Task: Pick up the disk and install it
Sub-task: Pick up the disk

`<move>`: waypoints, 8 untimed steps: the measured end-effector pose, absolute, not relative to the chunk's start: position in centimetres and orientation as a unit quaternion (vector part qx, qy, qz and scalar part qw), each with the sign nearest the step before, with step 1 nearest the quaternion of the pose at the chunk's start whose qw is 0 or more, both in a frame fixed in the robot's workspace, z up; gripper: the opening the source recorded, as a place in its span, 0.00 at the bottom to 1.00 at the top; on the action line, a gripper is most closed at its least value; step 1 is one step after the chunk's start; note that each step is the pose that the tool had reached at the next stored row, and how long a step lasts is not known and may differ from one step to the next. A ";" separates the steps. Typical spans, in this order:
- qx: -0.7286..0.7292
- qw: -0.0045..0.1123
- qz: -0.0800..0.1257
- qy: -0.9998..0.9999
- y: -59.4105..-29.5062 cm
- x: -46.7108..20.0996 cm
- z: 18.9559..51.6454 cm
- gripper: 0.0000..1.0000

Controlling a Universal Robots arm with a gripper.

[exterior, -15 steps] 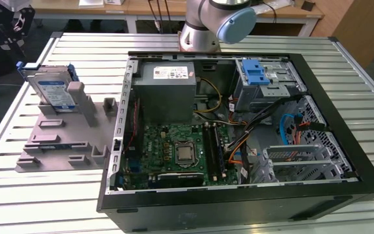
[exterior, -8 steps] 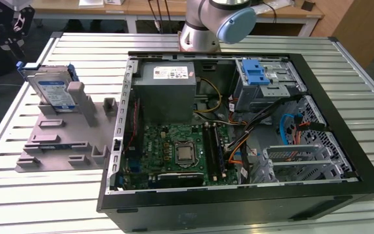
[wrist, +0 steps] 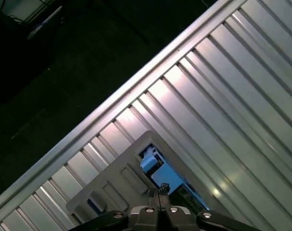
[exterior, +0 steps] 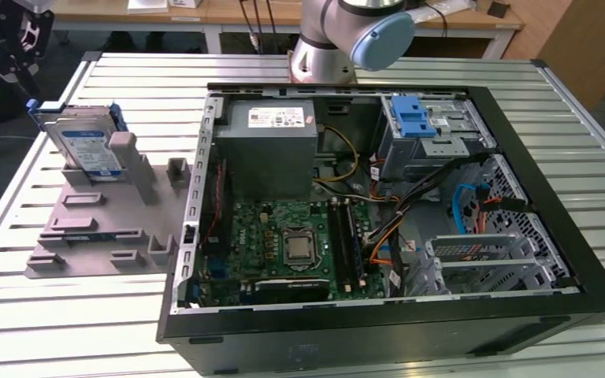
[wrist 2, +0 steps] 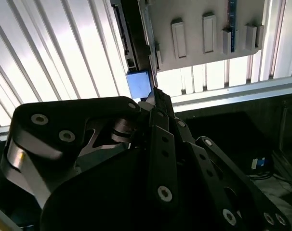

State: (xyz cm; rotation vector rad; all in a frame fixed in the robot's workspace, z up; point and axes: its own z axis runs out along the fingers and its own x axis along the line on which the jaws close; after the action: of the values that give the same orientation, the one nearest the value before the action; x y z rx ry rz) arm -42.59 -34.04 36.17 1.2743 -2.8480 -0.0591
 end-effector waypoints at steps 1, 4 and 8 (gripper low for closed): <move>0.416 0.011 -0.019 -0.909 -34.0 -42.6 36.2 0.11; 0.441 0.011 -0.019 -0.897 -34.0 -42.6 36.1 0.11; 0.474 0.012 -0.018 -0.881 -34.0 -42.6 36.0 0.11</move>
State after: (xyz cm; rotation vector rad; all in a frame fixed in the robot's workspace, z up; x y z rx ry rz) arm -42.59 -34.03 36.04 1.4766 -2.7457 -0.0562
